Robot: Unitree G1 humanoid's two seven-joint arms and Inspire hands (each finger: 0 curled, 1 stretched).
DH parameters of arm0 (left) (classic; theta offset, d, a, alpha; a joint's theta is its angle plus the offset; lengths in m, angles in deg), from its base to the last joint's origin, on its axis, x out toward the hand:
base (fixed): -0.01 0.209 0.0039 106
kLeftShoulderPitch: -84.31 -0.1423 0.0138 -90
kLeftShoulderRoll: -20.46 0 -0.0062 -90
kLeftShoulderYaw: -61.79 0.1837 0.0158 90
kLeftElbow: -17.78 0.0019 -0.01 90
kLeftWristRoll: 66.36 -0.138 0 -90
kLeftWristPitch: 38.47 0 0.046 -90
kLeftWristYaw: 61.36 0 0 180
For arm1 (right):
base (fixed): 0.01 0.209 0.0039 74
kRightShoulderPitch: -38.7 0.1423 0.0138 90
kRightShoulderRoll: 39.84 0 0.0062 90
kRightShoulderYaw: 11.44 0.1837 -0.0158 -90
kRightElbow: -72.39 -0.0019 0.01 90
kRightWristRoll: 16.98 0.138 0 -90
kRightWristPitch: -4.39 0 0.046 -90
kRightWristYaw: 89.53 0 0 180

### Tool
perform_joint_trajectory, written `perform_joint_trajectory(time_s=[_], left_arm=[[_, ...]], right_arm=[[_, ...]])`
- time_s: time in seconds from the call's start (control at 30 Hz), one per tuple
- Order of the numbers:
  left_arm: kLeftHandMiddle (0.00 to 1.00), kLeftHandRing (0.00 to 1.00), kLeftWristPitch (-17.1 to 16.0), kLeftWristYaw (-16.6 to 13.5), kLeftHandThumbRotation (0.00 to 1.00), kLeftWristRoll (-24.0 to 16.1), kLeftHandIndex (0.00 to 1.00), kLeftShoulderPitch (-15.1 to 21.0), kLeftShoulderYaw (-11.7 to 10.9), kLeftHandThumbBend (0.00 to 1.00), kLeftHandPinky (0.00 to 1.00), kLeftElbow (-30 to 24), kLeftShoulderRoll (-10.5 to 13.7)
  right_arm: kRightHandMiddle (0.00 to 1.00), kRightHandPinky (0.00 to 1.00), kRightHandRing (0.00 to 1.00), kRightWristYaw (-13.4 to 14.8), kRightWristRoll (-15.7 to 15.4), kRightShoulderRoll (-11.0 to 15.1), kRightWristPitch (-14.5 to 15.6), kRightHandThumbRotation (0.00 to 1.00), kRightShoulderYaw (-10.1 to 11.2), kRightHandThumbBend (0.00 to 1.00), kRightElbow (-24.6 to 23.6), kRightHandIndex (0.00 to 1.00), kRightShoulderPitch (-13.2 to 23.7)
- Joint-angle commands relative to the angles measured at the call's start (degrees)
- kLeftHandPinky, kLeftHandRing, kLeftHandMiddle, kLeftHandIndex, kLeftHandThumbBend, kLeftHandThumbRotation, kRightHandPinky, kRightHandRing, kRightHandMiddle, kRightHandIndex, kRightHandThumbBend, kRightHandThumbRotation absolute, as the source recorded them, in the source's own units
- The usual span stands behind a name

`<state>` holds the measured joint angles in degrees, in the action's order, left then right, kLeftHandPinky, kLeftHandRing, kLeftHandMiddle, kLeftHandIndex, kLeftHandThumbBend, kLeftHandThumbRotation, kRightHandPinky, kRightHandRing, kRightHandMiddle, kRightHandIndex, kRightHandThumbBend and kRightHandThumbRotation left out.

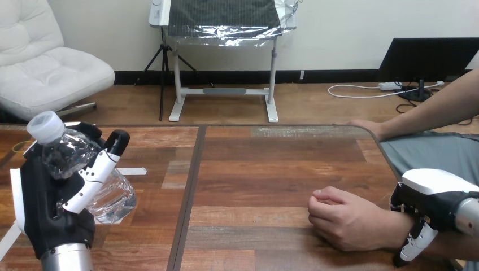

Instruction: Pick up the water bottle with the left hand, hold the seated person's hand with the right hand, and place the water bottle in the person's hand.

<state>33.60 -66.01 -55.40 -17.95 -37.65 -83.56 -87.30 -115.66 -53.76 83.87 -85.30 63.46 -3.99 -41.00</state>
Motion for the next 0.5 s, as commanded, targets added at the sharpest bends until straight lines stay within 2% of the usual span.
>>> perform_joint_trajectory(time_s=[0.0,0.27,0.47], left_arm=[[0.32,0.27,-0.98,0.42,0.00,-0.52,0.37,4.16,0.76,0.57,0.21,-2.38,-0.33],[0.32,0.26,-0.43,0.37,0.00,-0.31,0.37,4.70,1.21,0.57,0.21,-2.05,-0.71],[0.32,0.26,-0.89,0.44,0.00,-0.95,0.37,5.45,1.70,0.57,0.21,-0.56,-0.90]], right_arm=[[0.28,0.10,0.18,-2.52,1.38,-0.54,1.50,0.00,-0.27,0.81,0.38,0.33,-4.25],[0.24,0.08,0.15,-4.95,4.49,0.36,3.04,0.00,2.92,0.80,-4.47,0.31,-4.98],[0.24,0.08,0.15,-5.51,6.63,0.46,3.33,0.00,5.82,0.80,-7.50,0.27,-5.75]])
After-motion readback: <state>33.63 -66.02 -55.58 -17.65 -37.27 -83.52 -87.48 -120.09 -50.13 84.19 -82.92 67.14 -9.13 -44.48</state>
